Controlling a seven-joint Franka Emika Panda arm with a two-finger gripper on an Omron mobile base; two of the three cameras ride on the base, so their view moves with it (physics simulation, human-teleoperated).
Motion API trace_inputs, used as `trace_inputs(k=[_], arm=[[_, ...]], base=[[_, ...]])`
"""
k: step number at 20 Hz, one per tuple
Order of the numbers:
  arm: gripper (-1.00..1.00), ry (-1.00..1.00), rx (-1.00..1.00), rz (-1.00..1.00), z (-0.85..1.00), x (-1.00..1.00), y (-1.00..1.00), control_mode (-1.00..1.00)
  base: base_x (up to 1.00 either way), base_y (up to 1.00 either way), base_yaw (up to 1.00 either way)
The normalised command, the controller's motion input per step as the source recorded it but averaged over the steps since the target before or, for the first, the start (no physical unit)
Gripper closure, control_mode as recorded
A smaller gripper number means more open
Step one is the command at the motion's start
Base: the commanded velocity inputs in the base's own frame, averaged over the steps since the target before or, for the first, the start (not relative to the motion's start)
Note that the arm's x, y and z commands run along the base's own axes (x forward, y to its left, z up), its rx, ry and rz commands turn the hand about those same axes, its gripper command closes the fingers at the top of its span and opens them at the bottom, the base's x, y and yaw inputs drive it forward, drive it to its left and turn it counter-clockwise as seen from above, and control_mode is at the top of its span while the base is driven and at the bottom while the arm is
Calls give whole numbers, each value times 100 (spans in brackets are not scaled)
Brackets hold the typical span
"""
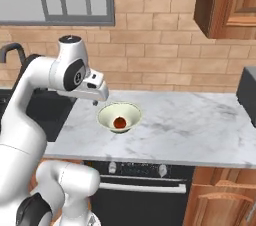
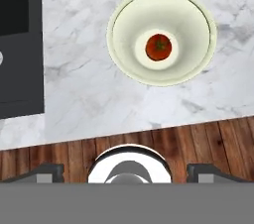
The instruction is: Move the mug from next to the sink to the open cabinet. Then, move the bowl with the tomato to the fridge to clear the area for faucet cleaning.
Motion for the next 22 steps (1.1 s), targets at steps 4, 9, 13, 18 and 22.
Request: trace_inputs(k=[4, 9, 13, 18, 22], arm=[[-100, 0, 4, 0, -3, 13, -18, -100], [-100, 0, 21, 0, -43, 62, -55, -100], [-100, 0, 28, 0, -51, 49, -29, -100], [-100, 0, 10, -1, -58, 56, 0, -100], [-100, 0, -2, 0, -61, 48, 0, -100]], base=[[23, -68, -6], [0, 0, 0], [0, 0, 0], [0, 0, 0], [0, 0, 0]])
